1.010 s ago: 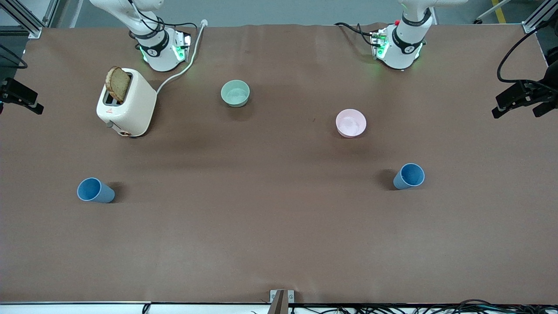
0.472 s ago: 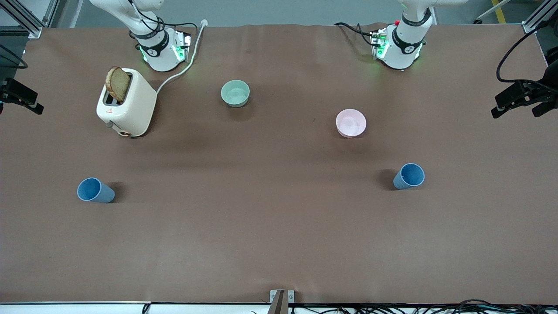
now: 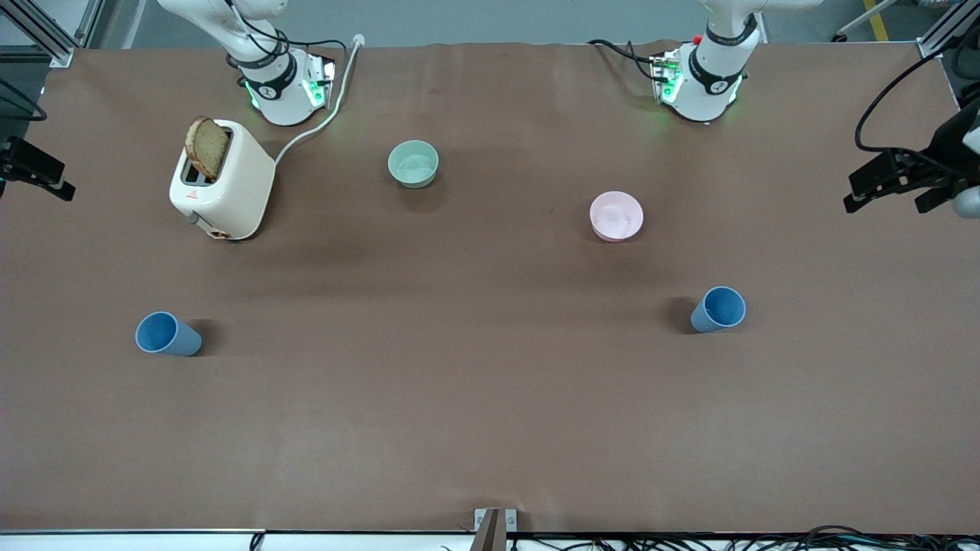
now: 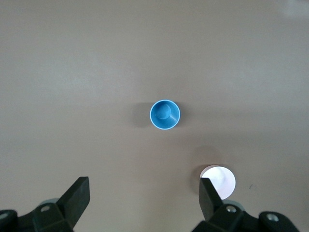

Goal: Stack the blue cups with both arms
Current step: 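Move the left gripper to one blue cup while the right gripper reaches the other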

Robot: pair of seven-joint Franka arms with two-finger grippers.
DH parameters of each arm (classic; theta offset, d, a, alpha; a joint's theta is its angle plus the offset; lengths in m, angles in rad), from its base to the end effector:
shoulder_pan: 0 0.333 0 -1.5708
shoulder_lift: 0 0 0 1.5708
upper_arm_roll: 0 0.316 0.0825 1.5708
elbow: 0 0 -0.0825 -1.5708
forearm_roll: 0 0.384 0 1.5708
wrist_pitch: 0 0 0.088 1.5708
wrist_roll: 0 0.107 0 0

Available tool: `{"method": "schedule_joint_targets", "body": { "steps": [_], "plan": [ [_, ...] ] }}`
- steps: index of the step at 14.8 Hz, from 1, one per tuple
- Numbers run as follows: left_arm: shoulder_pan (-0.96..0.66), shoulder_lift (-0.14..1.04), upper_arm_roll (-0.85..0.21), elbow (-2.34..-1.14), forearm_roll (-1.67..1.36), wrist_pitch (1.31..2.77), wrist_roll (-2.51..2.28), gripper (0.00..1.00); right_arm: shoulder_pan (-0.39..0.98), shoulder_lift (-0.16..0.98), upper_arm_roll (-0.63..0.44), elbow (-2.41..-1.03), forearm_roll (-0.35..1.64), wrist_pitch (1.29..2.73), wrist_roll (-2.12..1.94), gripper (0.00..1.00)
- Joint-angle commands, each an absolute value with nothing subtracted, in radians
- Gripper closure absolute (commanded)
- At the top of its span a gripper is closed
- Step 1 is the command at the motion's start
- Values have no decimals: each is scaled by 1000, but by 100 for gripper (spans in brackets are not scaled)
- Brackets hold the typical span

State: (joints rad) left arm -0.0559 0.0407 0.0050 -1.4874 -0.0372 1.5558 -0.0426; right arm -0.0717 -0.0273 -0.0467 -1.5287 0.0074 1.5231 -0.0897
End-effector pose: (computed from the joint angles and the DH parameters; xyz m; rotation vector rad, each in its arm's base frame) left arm 0.5654 -0.0329 0.6397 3.1031 -0.0146 0.0403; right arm 0.5378 -0.0635 0.6550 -3.1347 0.0443 -0.0352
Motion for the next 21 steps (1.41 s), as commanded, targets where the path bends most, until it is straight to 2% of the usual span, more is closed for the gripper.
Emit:
{"method": "schedule_joint_targets", "body": {
  "steps": [1,5,10,12,17,21],
  "plan": [
    [-52,98,2,-1460,-37,1578,-31,0,-103,-20,-38,-1534,21,1534,-86,0],
    [-55,147,2,-1465,-34,1583,-14,0,-188,43,-38,-1534,31,1598,-86,0],
    [-57,280,-5,-1488,-37,1595,18,0,-238,201,-40,-1537,58,1721,-176,0],
    [-52,305,-6,-1546,-37,1678,20,0,-248,280,-38,-1540,64,1788,-193,0],
    [-51,317,-21,-1791,-38,1988,18,0,-294,449,-38,-1543,152,1942,-274,0],
    [-49,342,-29,-1905,-35,2150,17,0,-301,529,-37,-1548,230,1993,-301,0]
  ]
}}
